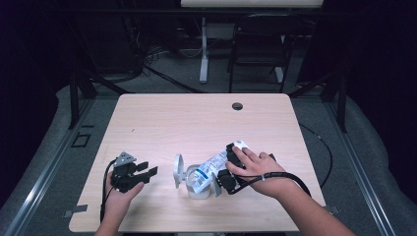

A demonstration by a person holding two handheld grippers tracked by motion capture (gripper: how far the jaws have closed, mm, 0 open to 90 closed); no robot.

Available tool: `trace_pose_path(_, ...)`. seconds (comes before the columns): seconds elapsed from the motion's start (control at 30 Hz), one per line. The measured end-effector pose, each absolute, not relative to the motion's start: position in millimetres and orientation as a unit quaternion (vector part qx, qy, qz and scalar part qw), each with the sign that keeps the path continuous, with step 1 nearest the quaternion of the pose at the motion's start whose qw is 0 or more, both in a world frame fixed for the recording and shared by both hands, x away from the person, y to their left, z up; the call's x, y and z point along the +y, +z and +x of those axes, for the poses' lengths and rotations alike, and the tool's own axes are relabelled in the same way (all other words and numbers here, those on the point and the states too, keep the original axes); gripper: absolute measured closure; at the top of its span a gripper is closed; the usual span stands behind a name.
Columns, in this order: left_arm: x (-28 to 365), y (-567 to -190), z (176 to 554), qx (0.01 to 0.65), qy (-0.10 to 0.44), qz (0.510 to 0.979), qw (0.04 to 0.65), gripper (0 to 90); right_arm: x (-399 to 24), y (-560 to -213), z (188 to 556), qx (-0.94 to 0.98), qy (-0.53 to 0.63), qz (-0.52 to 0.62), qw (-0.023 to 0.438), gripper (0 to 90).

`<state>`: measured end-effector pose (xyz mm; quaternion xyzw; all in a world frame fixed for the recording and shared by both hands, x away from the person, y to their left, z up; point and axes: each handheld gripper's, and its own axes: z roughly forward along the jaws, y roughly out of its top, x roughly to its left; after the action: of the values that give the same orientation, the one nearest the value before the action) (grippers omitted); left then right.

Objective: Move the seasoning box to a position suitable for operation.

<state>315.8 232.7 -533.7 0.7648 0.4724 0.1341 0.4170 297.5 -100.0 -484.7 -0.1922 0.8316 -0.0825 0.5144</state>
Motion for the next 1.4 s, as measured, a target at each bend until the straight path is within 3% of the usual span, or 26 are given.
trace_pose_path(1.4,232.4,-534.2,316.1,0.472,0.135,0.765,0.416,52.0,-98.7,-484.1,297.1,0.831,-0.09,-0.195,0.514,45.5)
